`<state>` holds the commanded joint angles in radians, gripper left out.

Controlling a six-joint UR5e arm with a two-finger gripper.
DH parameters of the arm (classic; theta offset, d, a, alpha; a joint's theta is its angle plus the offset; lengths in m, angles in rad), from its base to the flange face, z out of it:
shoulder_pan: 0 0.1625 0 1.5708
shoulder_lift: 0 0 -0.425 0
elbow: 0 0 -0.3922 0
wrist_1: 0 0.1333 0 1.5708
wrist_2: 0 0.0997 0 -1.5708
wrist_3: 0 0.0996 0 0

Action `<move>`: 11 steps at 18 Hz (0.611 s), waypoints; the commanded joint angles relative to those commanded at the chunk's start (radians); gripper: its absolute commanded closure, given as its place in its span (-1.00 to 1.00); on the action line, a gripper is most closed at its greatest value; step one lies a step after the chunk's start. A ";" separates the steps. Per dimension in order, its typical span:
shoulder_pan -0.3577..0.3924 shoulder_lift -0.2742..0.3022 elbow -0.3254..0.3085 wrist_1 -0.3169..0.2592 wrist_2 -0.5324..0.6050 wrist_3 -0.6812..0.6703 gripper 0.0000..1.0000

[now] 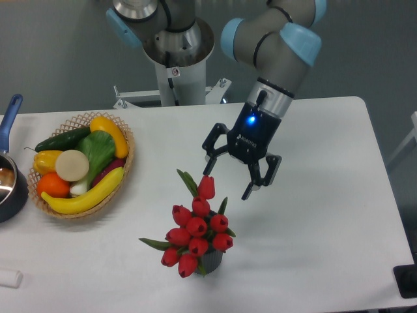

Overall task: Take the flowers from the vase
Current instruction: 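Move the open gripper down toward the red tulip stems above the vase, then close the gripper around the tulip stems just above the vase rim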

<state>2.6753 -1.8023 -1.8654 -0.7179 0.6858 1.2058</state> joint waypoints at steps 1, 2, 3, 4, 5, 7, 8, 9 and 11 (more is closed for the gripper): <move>-0.005 -0.017 0.012 0.003 -0.012 -0.011 -1.00; -0.006 -0.032 0.029 0.003 -0.018 -0.020 -1.00; -0.014 -0.048 0.049 0.003 -0.018 -0.031 -1.00; -0.026 -0.063 0.067 0.003 -0.019 -0.041 -1.00; -0.031 -0.075 0.080 0.003 -0.019 -0.043 -1.00; -0.034 -0.092 0.084 0.014 -0.020 -0.043 -1.00; -0.040 -0.098 0.086 0.029 -0.020 -0.043 -1.00; -0.051 -0.106 0.087 0.041 -0.020 -0.043 -1.00; -0.055 -0.118 0.094 0.052 -0.020 -0.043 -1.00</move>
<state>2.6200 -1.9205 -1.7718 -0.6658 0.6657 1.1628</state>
